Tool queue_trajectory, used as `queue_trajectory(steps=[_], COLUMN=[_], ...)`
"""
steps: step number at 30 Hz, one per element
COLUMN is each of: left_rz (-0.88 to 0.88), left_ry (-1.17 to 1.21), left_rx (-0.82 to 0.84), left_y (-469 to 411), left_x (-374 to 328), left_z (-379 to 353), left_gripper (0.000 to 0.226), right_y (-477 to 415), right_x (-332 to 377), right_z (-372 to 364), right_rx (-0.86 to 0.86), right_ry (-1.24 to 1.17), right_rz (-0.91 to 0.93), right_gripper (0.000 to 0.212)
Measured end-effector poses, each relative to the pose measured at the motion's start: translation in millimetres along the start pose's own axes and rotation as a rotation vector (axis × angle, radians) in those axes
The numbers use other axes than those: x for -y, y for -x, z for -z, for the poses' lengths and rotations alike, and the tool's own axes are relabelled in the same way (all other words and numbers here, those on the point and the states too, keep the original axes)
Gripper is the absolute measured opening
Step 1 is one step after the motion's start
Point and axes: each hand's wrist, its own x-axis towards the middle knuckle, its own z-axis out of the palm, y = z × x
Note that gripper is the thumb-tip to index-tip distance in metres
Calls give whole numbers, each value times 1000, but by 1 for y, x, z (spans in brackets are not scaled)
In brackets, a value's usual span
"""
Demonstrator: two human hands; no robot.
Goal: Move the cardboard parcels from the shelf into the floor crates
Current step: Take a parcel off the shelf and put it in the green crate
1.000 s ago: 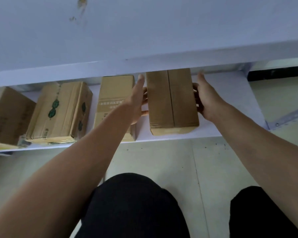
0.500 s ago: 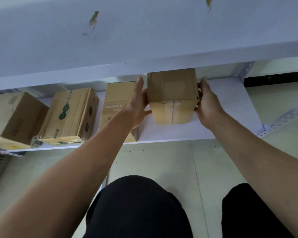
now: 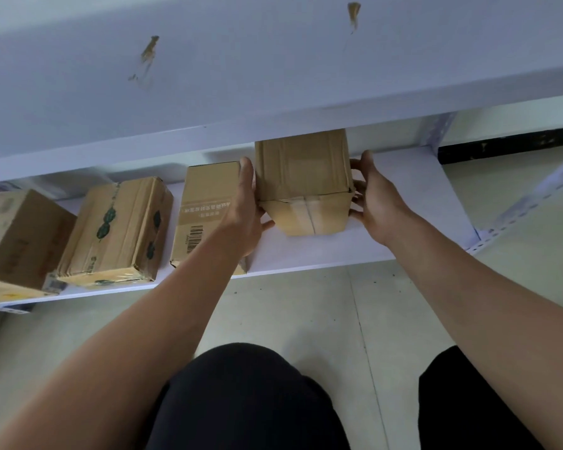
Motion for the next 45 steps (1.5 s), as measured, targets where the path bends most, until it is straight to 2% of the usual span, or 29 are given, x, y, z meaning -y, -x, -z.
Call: queue_trajectory(steps=[3, 8, 16, 19, 21, 26, 34, 38, 41, 45], left_rz=[-6, -85, -62, -51, -20, 62, 100, 54, 54, 110], left_ry=[44, 99, -7, -28, 0, -4, 76, 82, 97, 106], left_rx=[17, 98, 132, 141, 162, 166, 188, 189, 182, 186], left_y=[7, 12, 16, 17, 18, 18, 16, 17, 27, 62], left_x=[3, 17, 51, 61, 66, 75, 73, 69, 59, 49], left_z=[7, 12, 21, 25, 25, 22, 16, 19, 18, 17], left_gripper=[83, 83, 95, 94, 85, 83, 85, 83, 78, 69], right_y=[2, 3, 13, 13, 13, 13, 12, 16, 25, 62], right_x=[-4, -19, -45, -55, -62, -70, -72, -68, -59, -52], right_z=[1, -6, -7, -6, -6, -9, -14, -14, -18, -26], right_rx=[4, -46, -49, -40, -16, -5, 47, 91, 60, 21], right_ry=[-27, 27, 25, 15, -6, -58, -151, -196, -229, -216], right_rz=[45, 76, -41, -79, -125, -194, -170, -70, -21, -96], right_gripper=[54, 48, 85, 70, 69, 64, 65, 65, 64, 66])
